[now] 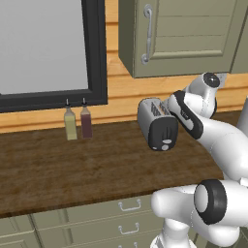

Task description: Start the toaster. Once the lever pops up, take the bread to the plate on the dining counter.

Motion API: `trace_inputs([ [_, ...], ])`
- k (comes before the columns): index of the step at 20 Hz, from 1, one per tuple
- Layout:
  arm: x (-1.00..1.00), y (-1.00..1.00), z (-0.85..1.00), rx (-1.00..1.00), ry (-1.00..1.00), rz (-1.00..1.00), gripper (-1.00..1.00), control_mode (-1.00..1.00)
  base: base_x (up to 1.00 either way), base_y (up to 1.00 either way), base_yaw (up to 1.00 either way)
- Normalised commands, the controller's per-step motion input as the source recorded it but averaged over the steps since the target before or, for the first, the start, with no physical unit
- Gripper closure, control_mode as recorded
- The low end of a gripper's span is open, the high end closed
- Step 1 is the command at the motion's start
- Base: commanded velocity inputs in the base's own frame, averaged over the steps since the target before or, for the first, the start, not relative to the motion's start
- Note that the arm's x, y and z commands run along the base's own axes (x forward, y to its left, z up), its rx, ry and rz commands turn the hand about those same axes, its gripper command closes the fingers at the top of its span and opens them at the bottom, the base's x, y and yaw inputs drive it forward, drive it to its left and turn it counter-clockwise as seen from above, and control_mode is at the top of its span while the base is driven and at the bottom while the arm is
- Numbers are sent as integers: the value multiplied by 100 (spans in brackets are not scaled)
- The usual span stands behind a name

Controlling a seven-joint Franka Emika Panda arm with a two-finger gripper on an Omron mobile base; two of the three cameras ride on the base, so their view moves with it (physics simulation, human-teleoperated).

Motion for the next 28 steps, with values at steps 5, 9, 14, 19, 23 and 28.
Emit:
trace_inputs([
  [5, 0, 0, 0, 0, 0, 0, -100, -100, 0, 0, 0],
  [9, 0, 0, 0, 0, 0, 0, -100, -100, 0, 0, 0],
  [14, 0, 0, 0, 0, 0, 0, -100, -100, 0, 0, 0],
  [19, 0, 0, 0, 0, 0, 0, -100, -100, 0, 0, 0],
  [23, 0, 0, 0, 0, 0, 0, -100, -100, 0, 0, 0],
  [28, 0, 0, 0, 0, 0, 0, -100, -100, 0, 0, 0],
])
